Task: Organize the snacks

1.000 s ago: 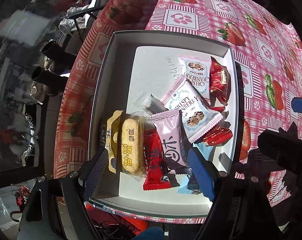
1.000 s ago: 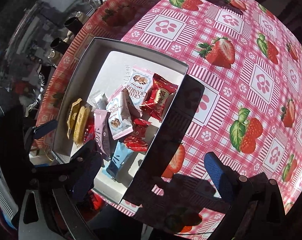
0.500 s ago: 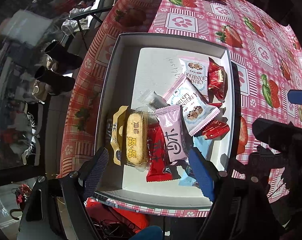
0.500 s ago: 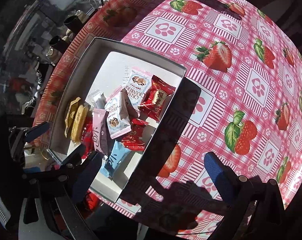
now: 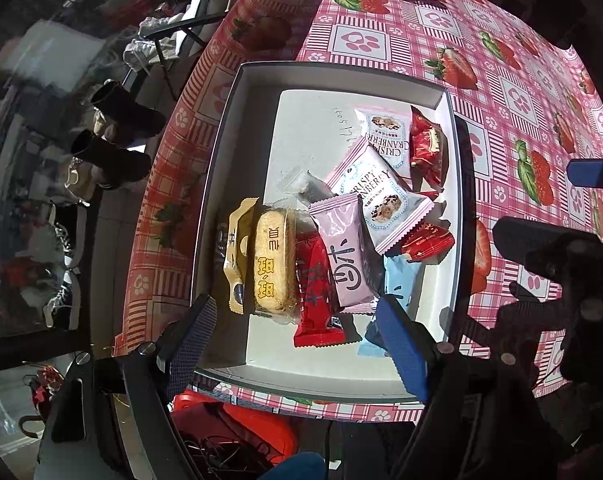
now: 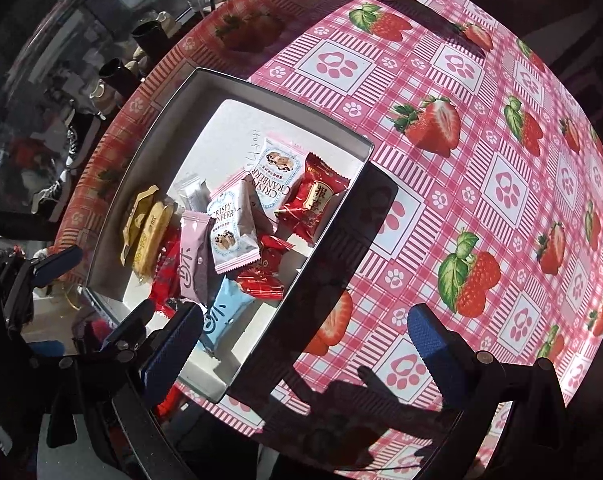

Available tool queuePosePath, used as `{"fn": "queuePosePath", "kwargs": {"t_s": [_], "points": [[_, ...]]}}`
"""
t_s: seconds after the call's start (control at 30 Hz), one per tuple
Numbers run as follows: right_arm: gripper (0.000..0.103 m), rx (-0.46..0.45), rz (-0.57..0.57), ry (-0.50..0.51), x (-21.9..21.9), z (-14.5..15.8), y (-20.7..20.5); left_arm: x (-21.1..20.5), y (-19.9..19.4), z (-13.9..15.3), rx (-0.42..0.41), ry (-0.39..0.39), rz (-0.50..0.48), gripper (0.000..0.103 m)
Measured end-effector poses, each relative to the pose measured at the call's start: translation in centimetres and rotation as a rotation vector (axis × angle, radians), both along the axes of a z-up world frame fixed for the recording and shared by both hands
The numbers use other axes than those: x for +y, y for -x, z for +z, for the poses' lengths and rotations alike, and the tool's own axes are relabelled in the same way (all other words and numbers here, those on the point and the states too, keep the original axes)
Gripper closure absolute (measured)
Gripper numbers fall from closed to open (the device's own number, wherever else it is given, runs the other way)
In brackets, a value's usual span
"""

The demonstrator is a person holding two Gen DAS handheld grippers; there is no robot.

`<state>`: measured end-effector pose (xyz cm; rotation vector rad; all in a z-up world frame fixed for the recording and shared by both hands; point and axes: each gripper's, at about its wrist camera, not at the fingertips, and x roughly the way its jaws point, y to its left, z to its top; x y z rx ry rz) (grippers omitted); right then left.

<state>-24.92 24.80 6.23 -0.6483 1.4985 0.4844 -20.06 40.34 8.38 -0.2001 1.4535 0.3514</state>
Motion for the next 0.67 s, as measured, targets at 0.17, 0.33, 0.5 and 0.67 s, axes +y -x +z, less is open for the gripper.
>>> {"fn": "queuePosePath", "kwargs": {"t_s": [0.17,0.33,0.5,0.67], "points": [[0.0,0.003,0.002,0.001,0.1,-0.1,0.1,-0.2,0.0,0.2,-0.006,-0.003,-0.009,0.018],[0.0,0.005,0.004,0.003,0.2,-0.1,0.3,-0.3,0.0,0.2,-0.006,-0.005,-0.015,0.018],[0.0,0.004,0.018,0.006,0.4,-0.2,0.6,-0.3,0.0,0.2,-0.006,0.002,-0.013,0.018],[0.0,0.008,0.022,0.006,0.6,-0.3,0.7,0.0,0.2,1.1,-0.074,0.02,-0.007,0.018]]}}
